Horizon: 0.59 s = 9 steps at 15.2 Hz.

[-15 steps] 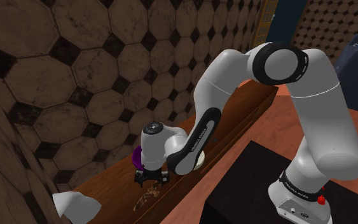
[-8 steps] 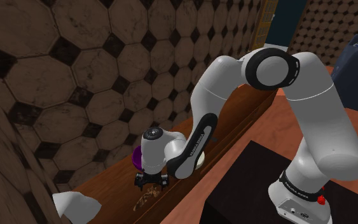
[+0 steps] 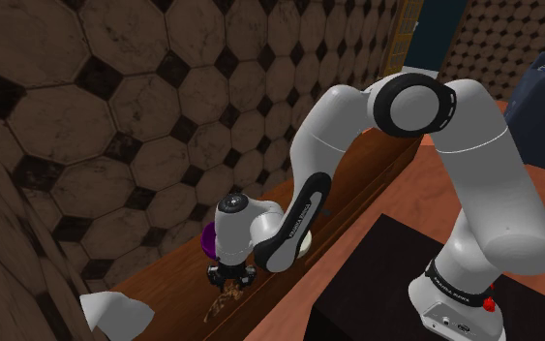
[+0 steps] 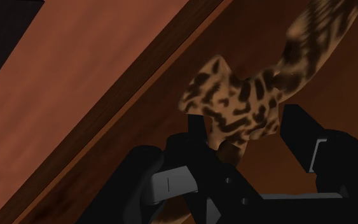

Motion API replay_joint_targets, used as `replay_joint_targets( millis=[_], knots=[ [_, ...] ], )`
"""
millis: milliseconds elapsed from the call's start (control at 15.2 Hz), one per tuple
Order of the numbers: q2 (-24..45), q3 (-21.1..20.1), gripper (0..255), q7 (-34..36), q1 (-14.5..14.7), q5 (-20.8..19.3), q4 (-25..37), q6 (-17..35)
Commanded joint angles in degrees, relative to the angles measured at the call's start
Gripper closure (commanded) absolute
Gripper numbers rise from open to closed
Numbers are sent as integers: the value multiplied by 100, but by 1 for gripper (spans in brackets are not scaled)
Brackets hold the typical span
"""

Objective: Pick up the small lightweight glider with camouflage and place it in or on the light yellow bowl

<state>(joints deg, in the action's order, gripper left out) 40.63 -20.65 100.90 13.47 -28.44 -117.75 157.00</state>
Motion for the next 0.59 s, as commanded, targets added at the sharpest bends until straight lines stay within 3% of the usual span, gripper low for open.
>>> replay_joint_targets(
  millis=[0, 528],
  knots=[
    [0, 0, 255, 0, 0, 0, 0, 0],
    [-209, -132, 255, -68, -105, 98, -89, -132]
  ],
)
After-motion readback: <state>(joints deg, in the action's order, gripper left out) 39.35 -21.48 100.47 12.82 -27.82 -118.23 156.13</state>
